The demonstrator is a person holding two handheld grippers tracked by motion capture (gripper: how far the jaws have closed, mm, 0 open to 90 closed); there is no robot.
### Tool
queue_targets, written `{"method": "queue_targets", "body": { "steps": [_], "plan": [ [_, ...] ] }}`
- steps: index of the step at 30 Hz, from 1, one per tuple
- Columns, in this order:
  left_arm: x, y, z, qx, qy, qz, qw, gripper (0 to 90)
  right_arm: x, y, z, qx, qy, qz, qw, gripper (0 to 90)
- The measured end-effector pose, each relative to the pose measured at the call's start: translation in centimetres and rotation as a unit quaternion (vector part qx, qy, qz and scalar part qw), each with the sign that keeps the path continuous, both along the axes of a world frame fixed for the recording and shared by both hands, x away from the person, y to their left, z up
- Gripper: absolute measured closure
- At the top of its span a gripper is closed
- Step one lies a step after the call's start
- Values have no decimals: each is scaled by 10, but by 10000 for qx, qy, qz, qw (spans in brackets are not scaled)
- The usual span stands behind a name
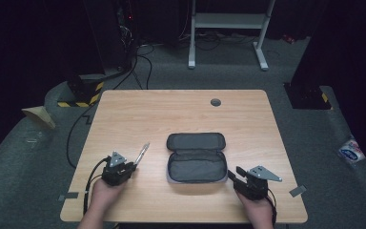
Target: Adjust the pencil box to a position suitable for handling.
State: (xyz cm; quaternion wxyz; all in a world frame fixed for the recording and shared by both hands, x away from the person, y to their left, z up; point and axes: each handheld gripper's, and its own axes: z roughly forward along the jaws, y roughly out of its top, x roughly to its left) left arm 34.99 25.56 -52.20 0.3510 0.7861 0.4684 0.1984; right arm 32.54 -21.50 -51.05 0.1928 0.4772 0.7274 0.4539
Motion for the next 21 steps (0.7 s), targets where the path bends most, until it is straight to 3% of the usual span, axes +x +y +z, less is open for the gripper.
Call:
{"method": "queue_targets", "body": {
  "steps": [6, 9, 12, 13, 18, 21],
  "plan": [
    [-4, -7, 2, 48, -21, 15, 10000, 723, -1, 0, 2, -12, -34, 22, 10000, 565],
    [0, -7, 2, -28, -95, 191, 9998, 662, 0, -1, 1, -13, -37, 27, 10000, 564],
    [8, -12, 1, 199, -227, 272, 9992, 623, 0, -2, 1, -20, -25, -6, 10000, 559],
    [11, -13, 0, 241, -265, 296, 9989, 618, 0, -2, 1, -23, -20, -17, 10000, 555],
    [22, -17, -4, 28, -211, 351, 9992, 615, 0, -5, 1, -129, -35, -74, 9999, 542],
    [23, -16, -4, 40, -210, 415, 9989, 674, -3, -8, 0, -198, 0, -131, 9997, 539]
  ]
}}
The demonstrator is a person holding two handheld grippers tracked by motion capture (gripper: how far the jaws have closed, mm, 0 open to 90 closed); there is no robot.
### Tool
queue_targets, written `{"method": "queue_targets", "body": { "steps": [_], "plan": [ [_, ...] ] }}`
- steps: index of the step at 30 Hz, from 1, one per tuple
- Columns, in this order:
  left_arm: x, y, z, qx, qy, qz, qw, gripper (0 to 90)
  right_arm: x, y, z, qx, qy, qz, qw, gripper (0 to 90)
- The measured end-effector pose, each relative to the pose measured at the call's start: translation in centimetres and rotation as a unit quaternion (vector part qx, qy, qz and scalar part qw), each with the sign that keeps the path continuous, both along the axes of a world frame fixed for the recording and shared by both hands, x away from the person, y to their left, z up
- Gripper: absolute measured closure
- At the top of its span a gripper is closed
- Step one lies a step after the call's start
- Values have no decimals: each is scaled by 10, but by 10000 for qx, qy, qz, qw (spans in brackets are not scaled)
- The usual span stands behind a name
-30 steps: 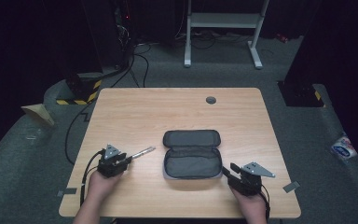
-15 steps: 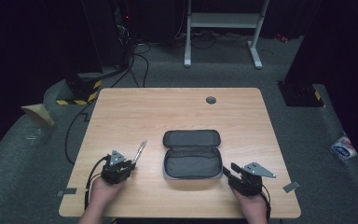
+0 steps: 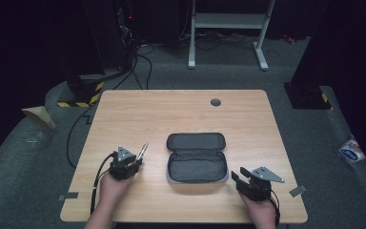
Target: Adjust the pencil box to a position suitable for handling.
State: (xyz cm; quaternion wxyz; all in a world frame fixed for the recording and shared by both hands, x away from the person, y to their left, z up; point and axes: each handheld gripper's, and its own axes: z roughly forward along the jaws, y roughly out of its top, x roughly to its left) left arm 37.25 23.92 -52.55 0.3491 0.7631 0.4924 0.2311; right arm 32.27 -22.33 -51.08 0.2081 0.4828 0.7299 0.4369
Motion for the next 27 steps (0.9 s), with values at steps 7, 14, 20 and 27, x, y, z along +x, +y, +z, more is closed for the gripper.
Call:
{"method": "queue_targets", "body": {
  "steps": [7, 14, 20, 27],
  "plan": [
    [-2, 0, 1, 69, 20, -25, 10000, 768, 0, -2, 2, -241, -63, -41, 9997, 533],
    [-3, 1, 1, 62, 13, -89, 9999, 790, 6, 1, -6, -636, 160, -59, 9978, 504],
    [-7, 6, 1, -8, -57, -91, 9999, 792, 11, 3, -8, -810, 312, -126, 9961, 481],
    [-17, 9, 9, -173, -253, -93, 9995, 792, 15, 5, -9, -907, 376, -80, 9951, 460]
  ]
}}
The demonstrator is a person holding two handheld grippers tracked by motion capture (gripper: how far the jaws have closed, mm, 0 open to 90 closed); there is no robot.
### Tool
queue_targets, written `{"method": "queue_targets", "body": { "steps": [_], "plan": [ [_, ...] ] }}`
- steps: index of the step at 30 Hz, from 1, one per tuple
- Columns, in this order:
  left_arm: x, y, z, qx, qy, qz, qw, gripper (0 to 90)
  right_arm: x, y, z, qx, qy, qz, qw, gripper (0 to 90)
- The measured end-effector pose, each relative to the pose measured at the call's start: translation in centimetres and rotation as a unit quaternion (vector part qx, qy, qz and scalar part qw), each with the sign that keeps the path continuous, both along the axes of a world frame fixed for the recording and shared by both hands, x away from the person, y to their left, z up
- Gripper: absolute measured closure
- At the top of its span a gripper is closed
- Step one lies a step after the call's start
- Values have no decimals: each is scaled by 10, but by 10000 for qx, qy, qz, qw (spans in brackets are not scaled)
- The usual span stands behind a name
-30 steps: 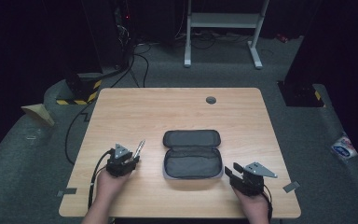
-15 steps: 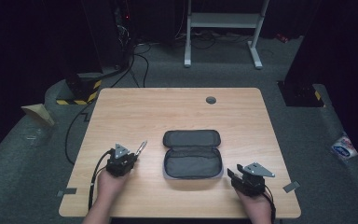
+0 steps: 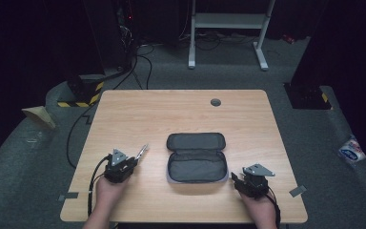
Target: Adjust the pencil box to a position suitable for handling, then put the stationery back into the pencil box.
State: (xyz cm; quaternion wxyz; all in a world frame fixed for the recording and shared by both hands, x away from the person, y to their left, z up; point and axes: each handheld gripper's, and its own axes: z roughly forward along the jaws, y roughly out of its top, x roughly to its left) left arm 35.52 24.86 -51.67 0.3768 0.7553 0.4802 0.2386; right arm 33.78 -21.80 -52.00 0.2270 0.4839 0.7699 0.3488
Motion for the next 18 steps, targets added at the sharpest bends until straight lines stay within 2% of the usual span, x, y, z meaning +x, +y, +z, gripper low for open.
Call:
{"method": "queue_targets", "body": {
  "steps": [10, 18],
  "plan": [
    [-14, -2, 13, -281, -395, -81, 9988, 792, 3, -2, 0, 34, 49, 22, 10000, 436],
    [-20, -9, 27, -381, -674, -225, 9967, 792, 3, -1, 0, 4, 39, 62, 10000, 433]
  ]
}}
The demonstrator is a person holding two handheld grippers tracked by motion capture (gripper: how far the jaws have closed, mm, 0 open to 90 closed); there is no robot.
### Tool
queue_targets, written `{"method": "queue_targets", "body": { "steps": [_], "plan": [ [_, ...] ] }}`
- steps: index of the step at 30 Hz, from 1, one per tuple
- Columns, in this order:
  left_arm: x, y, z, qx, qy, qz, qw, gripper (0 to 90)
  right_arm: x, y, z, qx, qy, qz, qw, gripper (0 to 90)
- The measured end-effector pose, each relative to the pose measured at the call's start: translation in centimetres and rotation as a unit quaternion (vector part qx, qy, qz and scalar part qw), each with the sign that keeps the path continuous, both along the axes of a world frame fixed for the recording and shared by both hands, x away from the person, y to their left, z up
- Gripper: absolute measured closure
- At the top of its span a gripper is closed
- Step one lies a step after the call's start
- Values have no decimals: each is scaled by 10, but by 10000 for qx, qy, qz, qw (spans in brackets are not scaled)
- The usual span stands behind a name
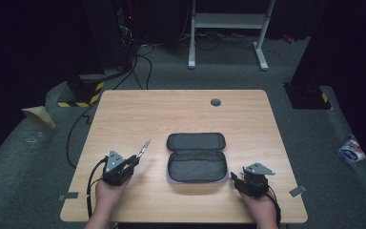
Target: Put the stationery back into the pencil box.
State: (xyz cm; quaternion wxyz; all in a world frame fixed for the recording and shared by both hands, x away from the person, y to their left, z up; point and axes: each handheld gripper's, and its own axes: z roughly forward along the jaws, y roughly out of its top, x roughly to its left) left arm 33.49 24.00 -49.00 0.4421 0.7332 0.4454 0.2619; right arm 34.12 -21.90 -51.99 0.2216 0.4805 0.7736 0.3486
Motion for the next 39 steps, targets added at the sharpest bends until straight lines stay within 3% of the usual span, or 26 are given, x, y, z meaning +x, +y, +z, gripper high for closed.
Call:
{"method": "queue_targets", "body": {
  "steps": [7, 16, 24, 30, 39],
  "plan": [
    [5, -10, 11, -12, -137, -241, 9996, 791, 1, -1, -1, 41, 51, -34, 10000, 431],
    [10, -22, 23, -54, -137, -429, 9990, 792, 2, 0, -2, 89, 128, -51, 9999, 425],
    [15, -45, 33, -88, -148, -620, 9979, 792, 3, 0, -2, 109, 212, -8, 9997, 415],
    [19, -67, 38, 117, -160, -830, 9964, 791, 3, 0, -2, 34, 203, 83, 9998, 395],
    [25, -97, 48, 134, -89, -1213, 9925, 792, 4, 1, -2, 17, 197, 76, 9998, 392]
  ]
}}
